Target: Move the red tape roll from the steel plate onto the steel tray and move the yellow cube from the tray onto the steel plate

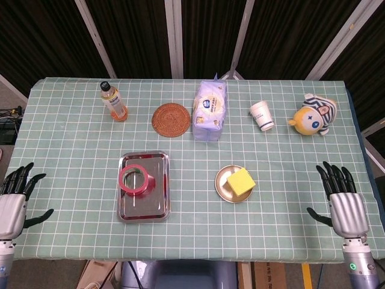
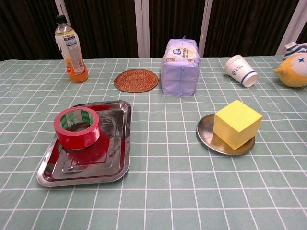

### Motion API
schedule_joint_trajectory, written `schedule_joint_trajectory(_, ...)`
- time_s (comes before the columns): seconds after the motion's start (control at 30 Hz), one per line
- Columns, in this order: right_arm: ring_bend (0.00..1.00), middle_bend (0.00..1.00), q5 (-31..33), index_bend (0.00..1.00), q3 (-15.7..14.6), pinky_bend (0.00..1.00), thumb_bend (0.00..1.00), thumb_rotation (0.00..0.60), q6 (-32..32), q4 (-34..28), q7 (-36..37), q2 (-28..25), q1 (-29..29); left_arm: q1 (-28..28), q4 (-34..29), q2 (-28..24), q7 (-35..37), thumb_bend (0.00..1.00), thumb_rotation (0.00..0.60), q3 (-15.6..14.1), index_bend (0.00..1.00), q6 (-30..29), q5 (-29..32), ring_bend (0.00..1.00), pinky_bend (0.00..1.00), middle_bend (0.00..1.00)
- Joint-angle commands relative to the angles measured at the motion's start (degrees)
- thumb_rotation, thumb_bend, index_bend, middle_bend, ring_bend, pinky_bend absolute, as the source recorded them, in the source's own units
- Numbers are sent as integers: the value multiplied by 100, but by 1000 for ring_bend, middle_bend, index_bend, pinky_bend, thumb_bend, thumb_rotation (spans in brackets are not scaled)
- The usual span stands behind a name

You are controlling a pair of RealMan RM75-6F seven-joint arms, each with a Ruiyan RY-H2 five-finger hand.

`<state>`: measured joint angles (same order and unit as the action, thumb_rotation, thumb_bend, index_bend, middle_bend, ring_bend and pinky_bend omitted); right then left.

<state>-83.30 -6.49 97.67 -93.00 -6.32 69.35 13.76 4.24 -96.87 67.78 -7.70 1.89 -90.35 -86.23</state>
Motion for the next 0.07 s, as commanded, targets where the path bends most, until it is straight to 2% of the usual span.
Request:
schedule_joint_trajectory(0.03, 50, 50, -161, 0, 12, 0, 60, 600, 32, 27, -215, 59, -161, -34, -29, -45, 31, 0, 600, 5, 203, -24, 27, 0, 90, 0)
schedule_joint_trajectory(0.07, 50, 50, -166, 0, 32, 0, 60, 600, 27, -5, -266, 43, -188, -35, -35, -63, 61, 0, 600, 11, 202, -19, 28, 0, 90, 0)
